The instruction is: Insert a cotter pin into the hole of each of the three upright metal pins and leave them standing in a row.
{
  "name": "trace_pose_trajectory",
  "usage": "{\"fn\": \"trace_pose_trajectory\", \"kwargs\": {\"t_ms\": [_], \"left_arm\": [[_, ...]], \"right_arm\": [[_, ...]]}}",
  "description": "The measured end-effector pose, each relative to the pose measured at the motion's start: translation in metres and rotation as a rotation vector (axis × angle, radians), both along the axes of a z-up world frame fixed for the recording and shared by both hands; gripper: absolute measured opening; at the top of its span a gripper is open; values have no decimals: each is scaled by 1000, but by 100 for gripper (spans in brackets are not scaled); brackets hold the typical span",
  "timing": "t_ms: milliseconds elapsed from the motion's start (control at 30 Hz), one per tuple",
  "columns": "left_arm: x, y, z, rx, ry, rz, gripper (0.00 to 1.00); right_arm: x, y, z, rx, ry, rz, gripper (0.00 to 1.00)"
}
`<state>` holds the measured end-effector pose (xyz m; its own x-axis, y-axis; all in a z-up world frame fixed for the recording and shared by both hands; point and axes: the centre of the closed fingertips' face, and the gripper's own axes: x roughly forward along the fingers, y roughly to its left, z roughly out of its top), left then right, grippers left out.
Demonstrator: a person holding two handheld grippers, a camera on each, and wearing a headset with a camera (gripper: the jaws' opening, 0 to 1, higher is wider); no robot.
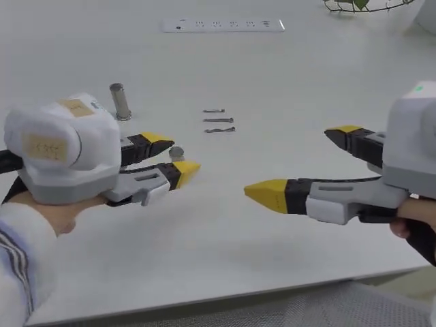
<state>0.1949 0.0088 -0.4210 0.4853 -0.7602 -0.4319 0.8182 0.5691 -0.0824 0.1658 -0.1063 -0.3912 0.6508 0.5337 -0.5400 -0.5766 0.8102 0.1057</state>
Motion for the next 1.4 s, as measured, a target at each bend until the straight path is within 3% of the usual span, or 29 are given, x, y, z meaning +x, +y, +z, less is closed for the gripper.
{"fn": "trace_pose_trajectory", "kwargs": {"t_ms": [200, 233, 500, 600, 767, 867, 1033, 1167, 1267, 1400], "left_arm": [[-14, 8, 7, -6, -8, -44, 47], [-15, 9, 8, -22, 8, -37, 50], [-23, 19, 15, -44, -2, -27, 79], [-30, 21, 12, -43, 26, -31, 89], [-37, 24, 12, -47, 29, -25, 98], [-30, 33, 12, -38, 10, 42, 99], [-31, 37, 9, -46, 32, 56, 99], [-32, 39, 8, -46, 35, 75, 99], [-34, 39, 7, -57, 47, 80, 99], [-36, 39, 7, -66, 57, 90, 99]], "right_arm": [[-1, 2, -1, -2, 4, 9, 96], [-1, 1, -2, -4, 7, 9, 96], [3, -1, -5, -28, 7, 22, 96], [5, 0, -4, -27, 8, 26, 96], [7, 1, -5, -34, 13, 37, 95], [8, 1, -6, -45, 17, 47, 95], [11, 2, -5, -53, 19, 62, 94], [18, 3, -1, -81, -7, 101, 90], [25, 3, -2, -83, 5, 111, 88], [33, 10, -1, -104, -9, 182, 79]]}}
